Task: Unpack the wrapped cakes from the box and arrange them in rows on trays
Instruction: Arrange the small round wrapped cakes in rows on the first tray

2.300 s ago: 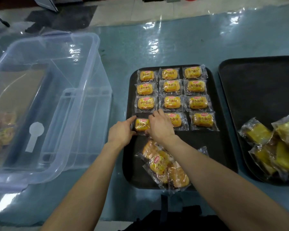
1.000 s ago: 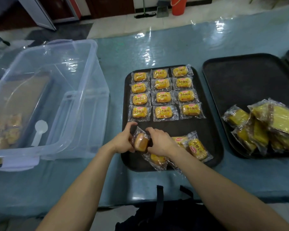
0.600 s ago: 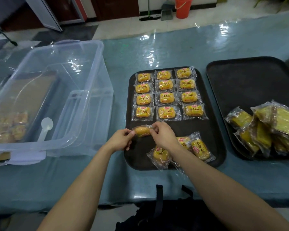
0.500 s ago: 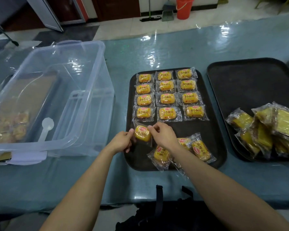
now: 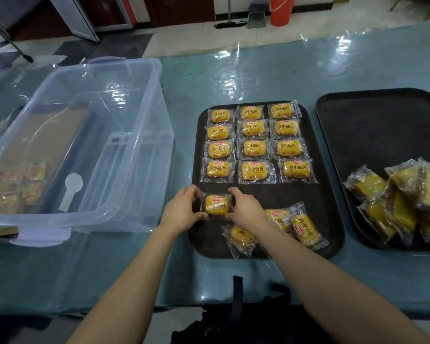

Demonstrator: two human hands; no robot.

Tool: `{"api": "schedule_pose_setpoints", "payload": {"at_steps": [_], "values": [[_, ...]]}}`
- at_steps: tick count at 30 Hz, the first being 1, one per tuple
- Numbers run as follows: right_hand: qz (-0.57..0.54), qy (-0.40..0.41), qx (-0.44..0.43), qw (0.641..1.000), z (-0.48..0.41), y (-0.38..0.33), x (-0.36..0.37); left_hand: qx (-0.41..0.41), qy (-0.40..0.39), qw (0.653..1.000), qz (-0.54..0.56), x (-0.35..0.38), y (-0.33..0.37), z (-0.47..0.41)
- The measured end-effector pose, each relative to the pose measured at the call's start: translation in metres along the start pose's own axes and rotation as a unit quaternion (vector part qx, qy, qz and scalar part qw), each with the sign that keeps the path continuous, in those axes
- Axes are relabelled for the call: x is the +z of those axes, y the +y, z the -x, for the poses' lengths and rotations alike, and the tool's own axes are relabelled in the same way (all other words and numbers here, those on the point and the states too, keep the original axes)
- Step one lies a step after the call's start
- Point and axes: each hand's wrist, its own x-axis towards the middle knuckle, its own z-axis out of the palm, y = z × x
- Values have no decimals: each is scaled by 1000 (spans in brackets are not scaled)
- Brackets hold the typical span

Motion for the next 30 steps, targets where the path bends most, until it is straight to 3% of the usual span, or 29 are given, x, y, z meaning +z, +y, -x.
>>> {"api": "schedule_pose_setpoints", "payload": {"at_steps": [3, 11, 25, 30], "values": [[54, 12, -4, 998, 1, -3, -3, 65, -25, 997, -31, 3, 3, -1], [80, 77, -25, 993, -3, -6, -3, 60, 22, 997, -48, -2, 7, -16], [18, 142, -49, 988, 4, 4, -19, 51, 36, 997, -41, -14, 18, -23], [4, 162, -40, 986, 19, 16, -26, 85, 37, 996, -12, -14, 32, -10]]}}
